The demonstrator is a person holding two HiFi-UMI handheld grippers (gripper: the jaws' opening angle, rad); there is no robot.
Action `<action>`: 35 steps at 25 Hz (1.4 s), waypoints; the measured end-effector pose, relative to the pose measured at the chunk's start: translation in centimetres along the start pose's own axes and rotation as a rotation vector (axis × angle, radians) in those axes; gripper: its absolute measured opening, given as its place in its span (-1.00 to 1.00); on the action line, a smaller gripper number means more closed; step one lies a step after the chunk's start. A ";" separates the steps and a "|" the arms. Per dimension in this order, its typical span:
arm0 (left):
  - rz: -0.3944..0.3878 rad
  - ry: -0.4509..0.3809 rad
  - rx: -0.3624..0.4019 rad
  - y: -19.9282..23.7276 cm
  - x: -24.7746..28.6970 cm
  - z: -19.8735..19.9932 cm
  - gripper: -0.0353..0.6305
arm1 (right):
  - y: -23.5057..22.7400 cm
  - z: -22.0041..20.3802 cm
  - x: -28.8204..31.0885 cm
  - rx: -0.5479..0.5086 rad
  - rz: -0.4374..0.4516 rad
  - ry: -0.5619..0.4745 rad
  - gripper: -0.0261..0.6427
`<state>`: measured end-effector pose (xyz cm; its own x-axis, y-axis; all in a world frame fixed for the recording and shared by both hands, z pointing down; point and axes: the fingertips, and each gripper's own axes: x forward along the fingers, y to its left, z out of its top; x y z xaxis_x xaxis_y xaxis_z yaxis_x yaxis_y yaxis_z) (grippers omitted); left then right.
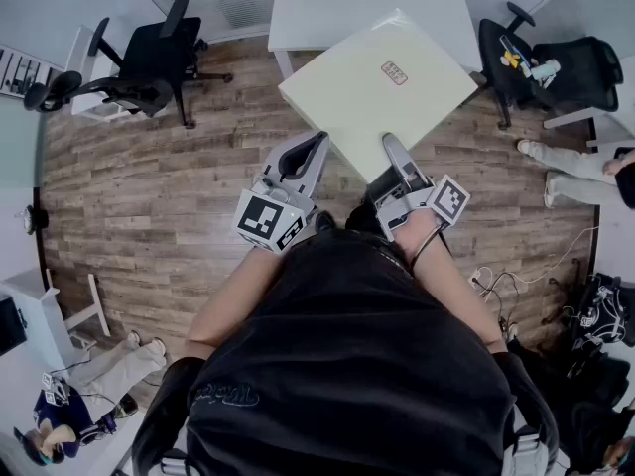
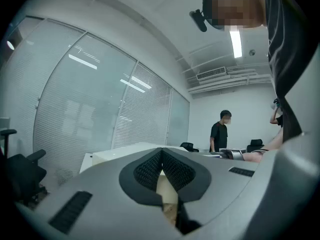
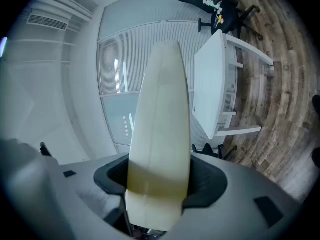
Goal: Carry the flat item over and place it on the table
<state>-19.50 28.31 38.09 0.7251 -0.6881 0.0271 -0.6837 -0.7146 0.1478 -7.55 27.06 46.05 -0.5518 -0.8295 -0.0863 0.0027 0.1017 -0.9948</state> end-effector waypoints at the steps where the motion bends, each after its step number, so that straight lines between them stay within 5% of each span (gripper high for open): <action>1: -0.004 -0.001 0.000 -0.1 0.1 0.0 -0.85 | 0.1 0.0 0.0 -0.004 0.004 0.001 -0.04; 15: -0.002 0.004 -0.012 -0.1 0.9 -0.3 -0.86 | -0.3 1.1 0.2 0.017 0.013 -0.004 -0.03; 28: 0.018 0.004 -0.027 -0.2 8.0 -0.5 -0.85 | -1.7 8.4 1.0 0.036 0.009 -0.002 -0.03; 35: 0.038 -0.009 -0.037 -1.7 16.3 -0.6 -0.85 | -1.9 16.7 1.0 0.027 0.017 0.019 -0.03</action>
<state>-6.47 18.44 38.86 0.6975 -0.7161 0.0247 -0.7073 -0.6826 0.1835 5.87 16.87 46.94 -0.5673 -0.8172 -0.1020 0.0341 0.1005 -0.9944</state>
